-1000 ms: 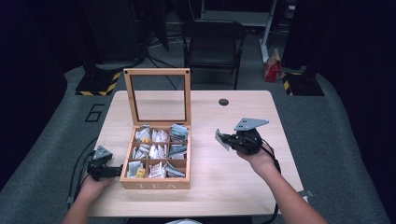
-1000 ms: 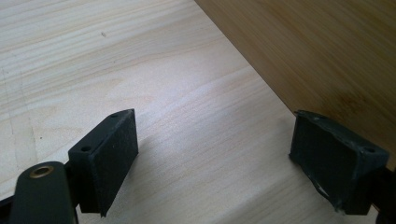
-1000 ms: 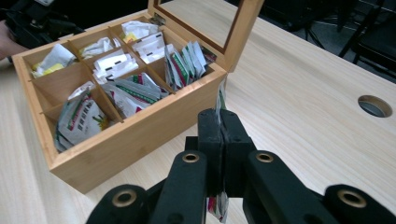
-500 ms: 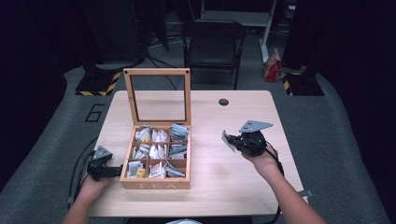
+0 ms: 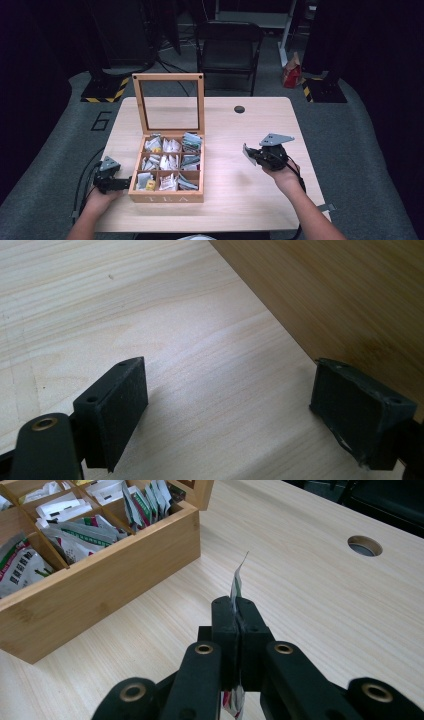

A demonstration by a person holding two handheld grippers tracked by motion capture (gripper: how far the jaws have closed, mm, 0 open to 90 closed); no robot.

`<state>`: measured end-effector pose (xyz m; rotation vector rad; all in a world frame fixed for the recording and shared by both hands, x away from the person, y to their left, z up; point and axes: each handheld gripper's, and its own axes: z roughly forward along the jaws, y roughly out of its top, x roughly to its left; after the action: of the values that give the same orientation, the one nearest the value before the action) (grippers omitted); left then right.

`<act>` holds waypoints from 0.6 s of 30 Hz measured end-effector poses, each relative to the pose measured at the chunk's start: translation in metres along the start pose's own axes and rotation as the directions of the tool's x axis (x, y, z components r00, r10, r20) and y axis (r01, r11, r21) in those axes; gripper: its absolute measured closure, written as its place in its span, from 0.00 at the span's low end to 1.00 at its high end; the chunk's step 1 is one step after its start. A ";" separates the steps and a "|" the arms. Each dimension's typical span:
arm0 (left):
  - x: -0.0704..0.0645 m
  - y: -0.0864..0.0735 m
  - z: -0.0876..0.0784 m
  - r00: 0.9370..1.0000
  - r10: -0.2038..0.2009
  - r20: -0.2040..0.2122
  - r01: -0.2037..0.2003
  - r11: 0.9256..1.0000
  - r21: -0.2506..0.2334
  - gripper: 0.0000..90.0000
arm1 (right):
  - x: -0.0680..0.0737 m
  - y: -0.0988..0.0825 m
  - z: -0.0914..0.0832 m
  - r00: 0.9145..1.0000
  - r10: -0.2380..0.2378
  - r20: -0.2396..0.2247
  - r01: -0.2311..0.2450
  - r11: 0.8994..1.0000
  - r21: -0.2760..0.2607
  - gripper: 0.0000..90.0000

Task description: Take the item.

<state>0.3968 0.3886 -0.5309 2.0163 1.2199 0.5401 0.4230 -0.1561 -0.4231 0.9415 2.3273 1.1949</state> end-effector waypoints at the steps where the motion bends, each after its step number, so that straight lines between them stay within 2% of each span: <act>1: 0.000 0.000 0.000 1.000 0.000 0.000 0.000 1.000 0.000 0.16 | 0.000 0.000 0.000 1.000 0.000 0.000 0.000 1.000 0.000 0.98; 7: 0.000 0.000 0.000 1.000 0.000 0.000 0.000 1.000 0.000 0.16 | -0.002 -0.011 0.002 1.000 0.017 0.011 -0.017 1.000 0.011 0.98; 18: 0.000 0.000 0.000 1.000 0.003 -0.002 -0.003 1.000 0.000 0.16 | -0.004 -0.028 0.009 0.999 0.019 0.036 -0.020 0.999 0.034 0.98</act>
<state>0.3969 0.3887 -0.5307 2.0184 1.2191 0.5437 0.4200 -0.1655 -0.4508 0.9917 2.3228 1.1401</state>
